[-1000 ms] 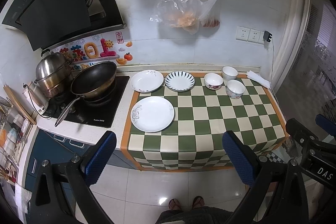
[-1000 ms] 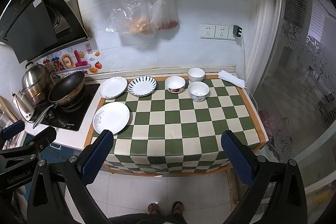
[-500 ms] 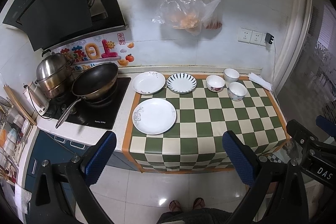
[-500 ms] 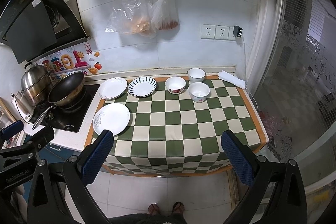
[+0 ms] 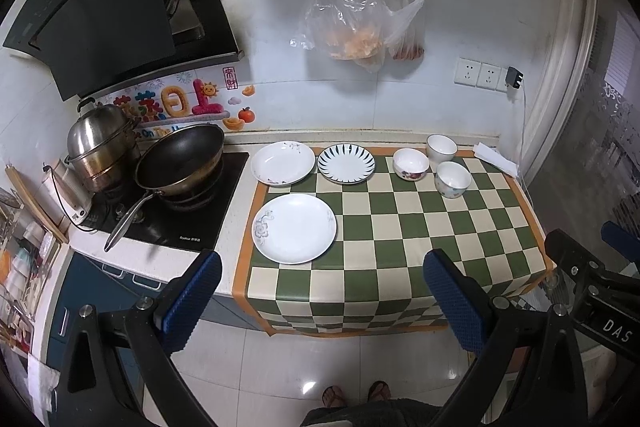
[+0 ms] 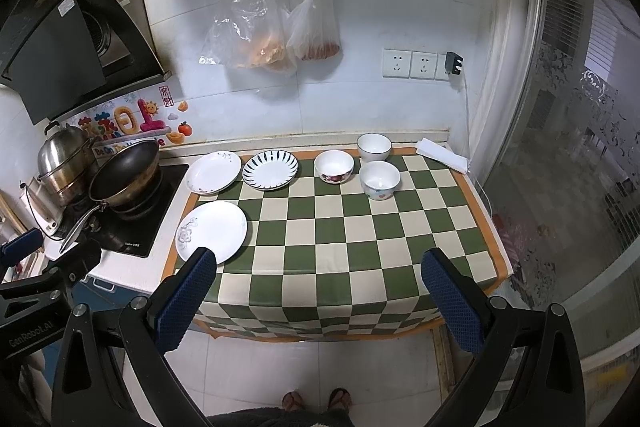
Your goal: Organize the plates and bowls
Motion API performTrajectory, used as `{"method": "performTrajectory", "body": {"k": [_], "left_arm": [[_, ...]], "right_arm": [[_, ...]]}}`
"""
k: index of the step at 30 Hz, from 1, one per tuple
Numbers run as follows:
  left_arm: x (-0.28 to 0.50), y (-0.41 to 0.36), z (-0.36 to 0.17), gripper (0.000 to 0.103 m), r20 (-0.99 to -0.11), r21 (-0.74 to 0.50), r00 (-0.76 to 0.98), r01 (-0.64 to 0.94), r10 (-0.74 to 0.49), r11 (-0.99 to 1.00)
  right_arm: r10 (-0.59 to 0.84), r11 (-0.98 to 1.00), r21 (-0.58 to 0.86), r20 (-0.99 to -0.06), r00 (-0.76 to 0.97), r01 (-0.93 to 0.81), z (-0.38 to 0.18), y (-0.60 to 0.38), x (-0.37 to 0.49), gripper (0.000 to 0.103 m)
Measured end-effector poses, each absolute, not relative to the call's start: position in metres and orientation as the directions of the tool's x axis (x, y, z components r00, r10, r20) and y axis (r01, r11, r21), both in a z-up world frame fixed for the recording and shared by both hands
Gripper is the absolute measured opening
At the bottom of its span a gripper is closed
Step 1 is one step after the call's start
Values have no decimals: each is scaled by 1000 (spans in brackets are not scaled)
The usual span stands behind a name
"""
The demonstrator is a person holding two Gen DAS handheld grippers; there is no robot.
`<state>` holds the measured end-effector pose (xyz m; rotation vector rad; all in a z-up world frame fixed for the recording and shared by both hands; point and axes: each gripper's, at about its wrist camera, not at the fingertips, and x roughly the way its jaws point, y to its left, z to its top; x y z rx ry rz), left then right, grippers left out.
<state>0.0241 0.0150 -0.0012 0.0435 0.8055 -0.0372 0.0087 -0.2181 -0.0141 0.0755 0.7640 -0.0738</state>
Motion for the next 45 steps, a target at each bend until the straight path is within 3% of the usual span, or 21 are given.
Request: {"method": "performTrajectory", "body": {"k": [6, 12, 16, 28, 34, 39, 43, 45], "left_arm": [[40, 20, -14, 103, -721, 28, 693, 33, -2, 999], [87, 50, -58, 103, -725, 69, 683, -60, 92, 996], [126, 80, -98, 103, -757, 100, 635, -121, 154, 988], [256, 150, -246, 103, -917, 86, 371, -166, 143, 982], [320, 167, -317, 102, -967, 71, 230, -170, 110, 983], [355, 177, -354, 88, -986, 26, 160, -187, 56, 982], [366, 183, -381, 62, -996, -21, 88, -202, -3, 979], [367, 185, -388, 56, -996, -64, 78, -215, -48, 975]], "right_arm": [[-26, 992, 71, -698, 716, 105, -25, -218, 21, 103], [52, 987, 141, -730, 681, 77, -69, -205, 60, 103], [95, 986, 159, -770, 631, 45, -118, -183, 108, 103], [231, 972, 230, -902, 364, -48, -291, -131, 291, 102], [317, 948, 311, -919, 236, -63, -360, -124, 370, 93], [368, 930, 360, -922, 125, -78, -401, -113, 416, 80], [406, 910, 398, -913, 51, -116, -422, -96, 437, 68], [430, 895, 425, -903, 6, -132, -435, -85, 446, 58]]}}
